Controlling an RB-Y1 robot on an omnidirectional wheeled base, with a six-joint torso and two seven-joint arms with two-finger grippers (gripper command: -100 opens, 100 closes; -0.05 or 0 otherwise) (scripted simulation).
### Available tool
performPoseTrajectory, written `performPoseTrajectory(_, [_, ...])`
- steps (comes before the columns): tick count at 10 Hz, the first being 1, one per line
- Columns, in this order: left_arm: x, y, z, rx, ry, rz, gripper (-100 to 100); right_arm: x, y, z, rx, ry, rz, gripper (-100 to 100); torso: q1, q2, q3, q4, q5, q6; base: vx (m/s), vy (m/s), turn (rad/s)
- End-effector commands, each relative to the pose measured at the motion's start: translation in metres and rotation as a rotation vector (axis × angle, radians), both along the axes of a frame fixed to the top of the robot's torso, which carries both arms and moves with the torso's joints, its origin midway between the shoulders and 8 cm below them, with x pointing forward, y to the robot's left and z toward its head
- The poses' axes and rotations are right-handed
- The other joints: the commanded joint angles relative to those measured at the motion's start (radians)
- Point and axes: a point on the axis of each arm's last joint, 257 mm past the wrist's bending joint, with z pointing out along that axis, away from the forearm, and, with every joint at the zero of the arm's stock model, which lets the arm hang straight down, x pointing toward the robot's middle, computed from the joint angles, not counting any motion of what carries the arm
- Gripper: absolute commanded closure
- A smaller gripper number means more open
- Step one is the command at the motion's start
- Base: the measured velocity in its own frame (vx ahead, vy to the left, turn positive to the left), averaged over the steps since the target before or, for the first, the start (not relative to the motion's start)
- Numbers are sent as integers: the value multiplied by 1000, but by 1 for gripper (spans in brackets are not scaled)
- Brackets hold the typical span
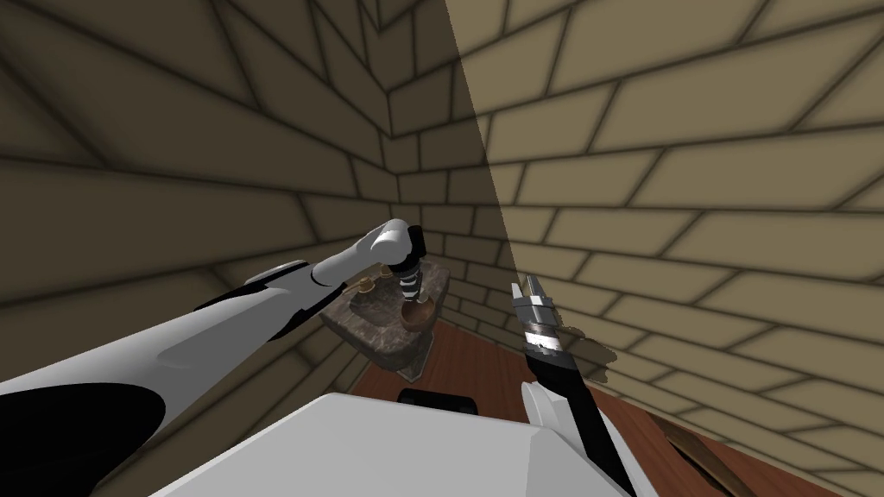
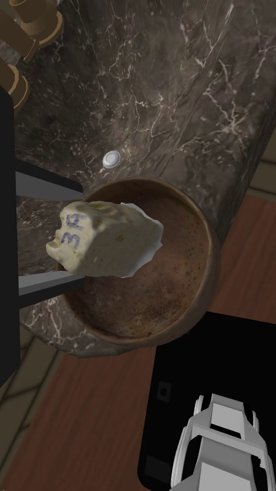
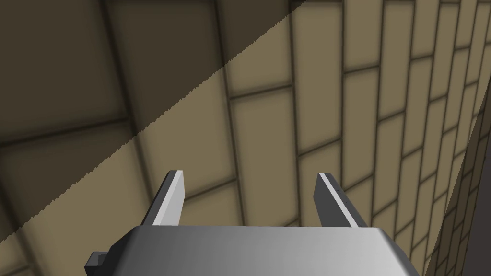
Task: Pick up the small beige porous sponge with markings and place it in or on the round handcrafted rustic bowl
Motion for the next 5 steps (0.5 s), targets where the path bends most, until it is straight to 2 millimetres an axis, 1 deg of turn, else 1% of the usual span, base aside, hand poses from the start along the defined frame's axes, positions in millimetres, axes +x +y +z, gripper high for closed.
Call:
performPoseTrajectory(1, [-4, 9, 0, 38, 13, 7, 100, 0, 0, 0, 0, 0, 0, 0, 0, 0, 0, 0, 0, 0, 6, -4, -19])
performPoseTrajectory(2, [-2, 6, -1, 23, 8, 4, 100, 0, 0, 0, 0, 0, 0, 0, 0, 0, 0, 0, 0, 0, 0, 0, 0])
performPoseTrajectory(3, [-2, 7, -2, 28, 10, 4, -100, 0, 0, 0, 0, 0, 0, 0, 0, 0, 0, 0, 0, 0, 0, 0, 0])
performPoseTrajectory(5, [-2, 7, -2, 28, 10, 3, -100, 0, 0, 0, 0, 0, 0, 0, 0, 0, 0, 0, 0, 0, 0, 0, 0])
